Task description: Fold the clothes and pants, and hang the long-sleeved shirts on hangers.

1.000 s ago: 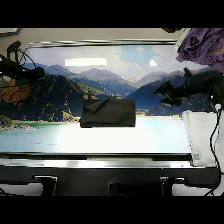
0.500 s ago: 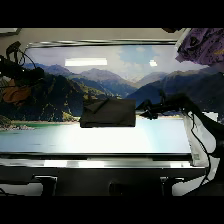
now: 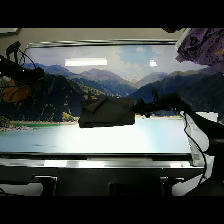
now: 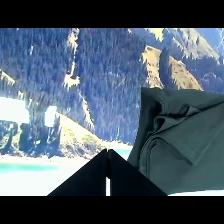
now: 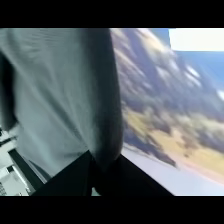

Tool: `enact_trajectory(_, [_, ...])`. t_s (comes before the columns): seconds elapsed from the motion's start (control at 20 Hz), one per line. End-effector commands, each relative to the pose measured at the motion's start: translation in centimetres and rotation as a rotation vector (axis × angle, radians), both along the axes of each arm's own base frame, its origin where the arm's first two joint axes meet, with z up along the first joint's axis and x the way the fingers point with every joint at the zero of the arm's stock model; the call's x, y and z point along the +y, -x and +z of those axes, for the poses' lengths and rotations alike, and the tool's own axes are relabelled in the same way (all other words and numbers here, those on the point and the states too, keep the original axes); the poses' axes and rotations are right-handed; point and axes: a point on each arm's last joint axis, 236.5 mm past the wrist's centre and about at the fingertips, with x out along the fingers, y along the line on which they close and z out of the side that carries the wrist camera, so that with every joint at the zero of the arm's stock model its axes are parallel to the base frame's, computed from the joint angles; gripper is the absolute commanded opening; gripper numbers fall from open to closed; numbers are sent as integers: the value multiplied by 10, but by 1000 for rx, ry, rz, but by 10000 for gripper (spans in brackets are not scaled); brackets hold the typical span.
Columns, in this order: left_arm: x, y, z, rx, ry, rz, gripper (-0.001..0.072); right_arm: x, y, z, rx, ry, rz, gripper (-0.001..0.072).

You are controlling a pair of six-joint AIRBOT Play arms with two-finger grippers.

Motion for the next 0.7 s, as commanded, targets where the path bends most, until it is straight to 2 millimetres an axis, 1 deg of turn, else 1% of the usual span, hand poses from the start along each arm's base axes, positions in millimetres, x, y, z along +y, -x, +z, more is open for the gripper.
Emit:
enact_trajectory(0.0, [1,0,0,-1,0,1,20,-18,-35,42,-40,-2,-65,37])
enact_trajectory(0.1, [1,0,0,-1,0,1,21,-46,-66,81,-104,6,-123,37])
enact_trajectory(0.15, [1,0,0,-1,0,1,20,-60,-79,98,-133,15,-154,37])
enact_trajectory(0.2, [1,0,0,-1,0,1,21,-76,-90,115,-158,27,-189,37])
enact_trajectory(0.3, [1,0,0,-1,0,2,21,-109,-107,143,-189,41,-271,37])
enact_trajectory(0.4, [1,0,0,-1,0,2,20,-144,-119,167,-207,46,-361,37])
enact_trajectory(0.5, [1,0,0,-1,1,5,20,-181,-126,187,-231,67,-445,37])
enact_trajectory(0.65, [1,0,0,0,1,6,20,-239,-128,211,-261,122,-573,37])
